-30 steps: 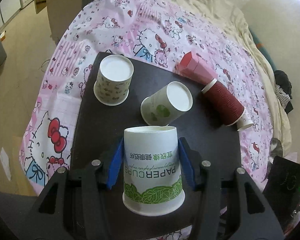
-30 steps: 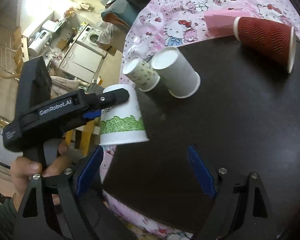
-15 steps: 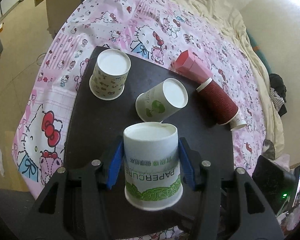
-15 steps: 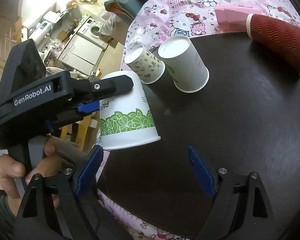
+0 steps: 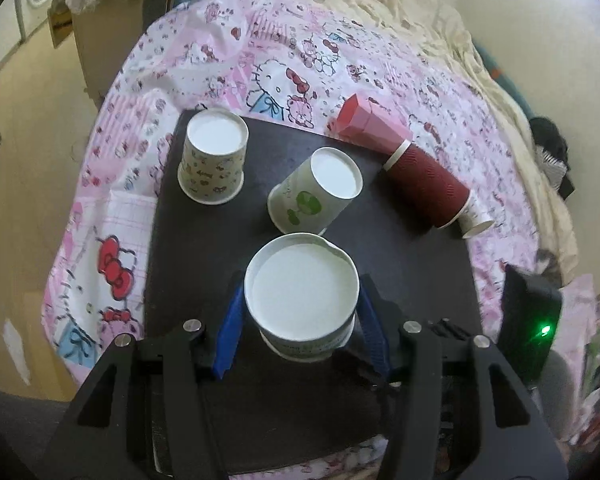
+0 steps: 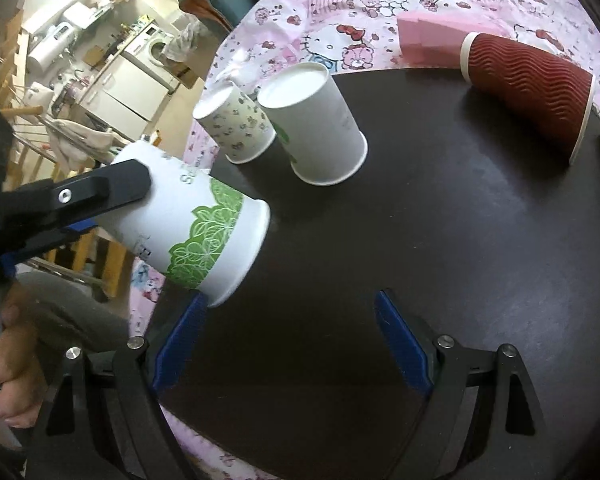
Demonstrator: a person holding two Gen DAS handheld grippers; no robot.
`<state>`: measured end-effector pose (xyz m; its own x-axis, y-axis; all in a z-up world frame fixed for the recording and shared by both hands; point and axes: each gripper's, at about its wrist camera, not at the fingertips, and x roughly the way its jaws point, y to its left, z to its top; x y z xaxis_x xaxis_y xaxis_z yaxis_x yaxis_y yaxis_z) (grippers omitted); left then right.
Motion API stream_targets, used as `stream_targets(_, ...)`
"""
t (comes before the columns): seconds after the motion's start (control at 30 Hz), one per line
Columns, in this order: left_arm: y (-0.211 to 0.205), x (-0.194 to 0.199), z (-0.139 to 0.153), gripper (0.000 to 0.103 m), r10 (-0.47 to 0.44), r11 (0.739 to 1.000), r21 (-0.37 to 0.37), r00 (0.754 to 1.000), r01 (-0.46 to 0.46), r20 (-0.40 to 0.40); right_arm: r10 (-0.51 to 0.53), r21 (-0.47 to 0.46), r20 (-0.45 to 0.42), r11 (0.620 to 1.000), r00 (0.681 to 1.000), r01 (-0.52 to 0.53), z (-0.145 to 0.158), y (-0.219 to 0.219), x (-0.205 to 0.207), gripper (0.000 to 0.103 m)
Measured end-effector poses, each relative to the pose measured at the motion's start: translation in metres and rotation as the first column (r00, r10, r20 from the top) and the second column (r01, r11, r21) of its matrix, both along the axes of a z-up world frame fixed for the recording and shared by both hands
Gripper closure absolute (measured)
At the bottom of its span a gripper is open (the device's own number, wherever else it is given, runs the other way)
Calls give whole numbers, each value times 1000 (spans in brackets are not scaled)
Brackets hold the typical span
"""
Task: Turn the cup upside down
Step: 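Lift the PAPER CUPS cup and stand it rim-down beside the others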
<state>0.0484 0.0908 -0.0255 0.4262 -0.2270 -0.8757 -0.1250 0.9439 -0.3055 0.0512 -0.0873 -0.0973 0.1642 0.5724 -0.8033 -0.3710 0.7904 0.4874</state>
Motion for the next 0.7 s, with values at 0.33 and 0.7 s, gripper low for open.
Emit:
stream_targets(0.33, 13, 12, -3, 54, 77, 962, 259, 997, -82, 30, -138, 56, 61, 989, 989, 135, 25, -49, 5, 15)
stream_targets(0.7, 11, 39, -36, 53, 96, 909, 406, 995, -96, 20, -304, 115, 46, 948, 952, 297, 33, -115, 17, 15)
